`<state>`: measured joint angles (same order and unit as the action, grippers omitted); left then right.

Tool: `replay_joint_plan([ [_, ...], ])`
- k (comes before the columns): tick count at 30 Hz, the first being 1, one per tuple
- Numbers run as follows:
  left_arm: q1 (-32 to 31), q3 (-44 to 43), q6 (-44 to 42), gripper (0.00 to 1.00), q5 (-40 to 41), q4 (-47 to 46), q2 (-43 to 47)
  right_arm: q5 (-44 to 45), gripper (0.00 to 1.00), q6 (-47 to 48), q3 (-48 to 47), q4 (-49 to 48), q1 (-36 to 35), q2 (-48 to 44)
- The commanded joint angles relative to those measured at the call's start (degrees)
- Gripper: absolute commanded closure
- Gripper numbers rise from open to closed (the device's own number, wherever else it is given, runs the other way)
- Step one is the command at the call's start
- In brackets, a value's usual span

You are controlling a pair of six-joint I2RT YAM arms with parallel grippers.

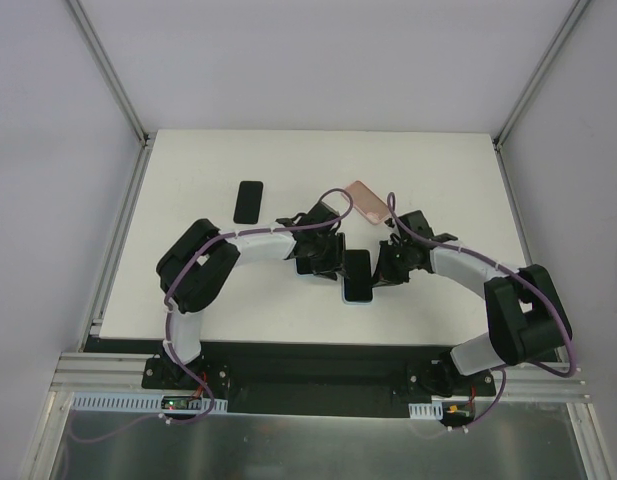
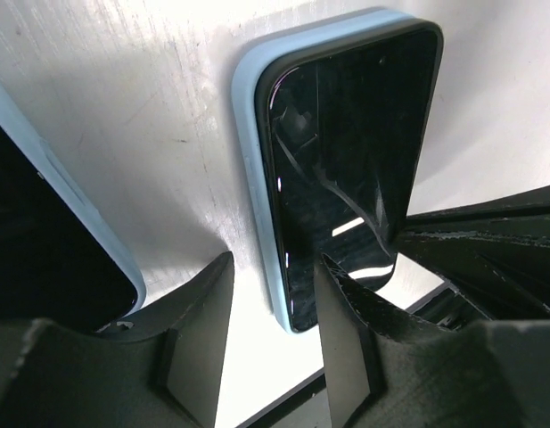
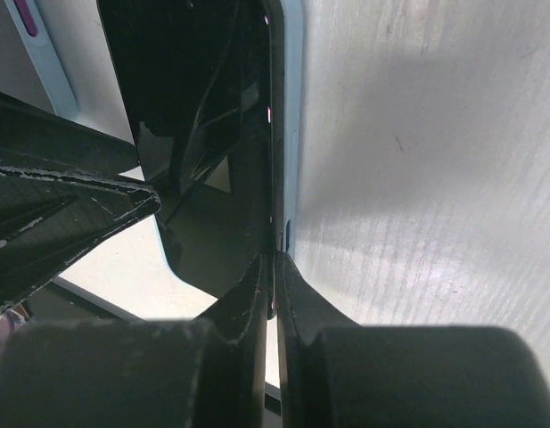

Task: Put the phone into the phone case

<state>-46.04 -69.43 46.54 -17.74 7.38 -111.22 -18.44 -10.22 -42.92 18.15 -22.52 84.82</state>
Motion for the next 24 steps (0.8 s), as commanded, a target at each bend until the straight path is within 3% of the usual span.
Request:
replay_joint_plan([
  [1, 0.2, -2.0, -1.9, 0.60, 0.2, 0.9, -1.4, -0.1, 0.95, -1.4, 3.7, -6.5, -0.9, 4.0],
  [13, 0.1, -1.9, -2.5, 0.73, -0.9, 0.8, -2.2, -2.8, 0.95, -6.5, 7.3, -13.3, -1.0, 7.0],
  [18, 0.1, -1.1, -3.1, 0.80, -0.7, 1.0, -2.1, -0.6, 0.73, -6.5, 8.3, -11.4, -0.7, -0.7],
  [24, 0.1, -1.2, -3.1, 0.83, -0.7, 0.8, -2.5, -2.6, 0.59, -3.2, 5.8, -8.4, 3.8, -4.4],
])
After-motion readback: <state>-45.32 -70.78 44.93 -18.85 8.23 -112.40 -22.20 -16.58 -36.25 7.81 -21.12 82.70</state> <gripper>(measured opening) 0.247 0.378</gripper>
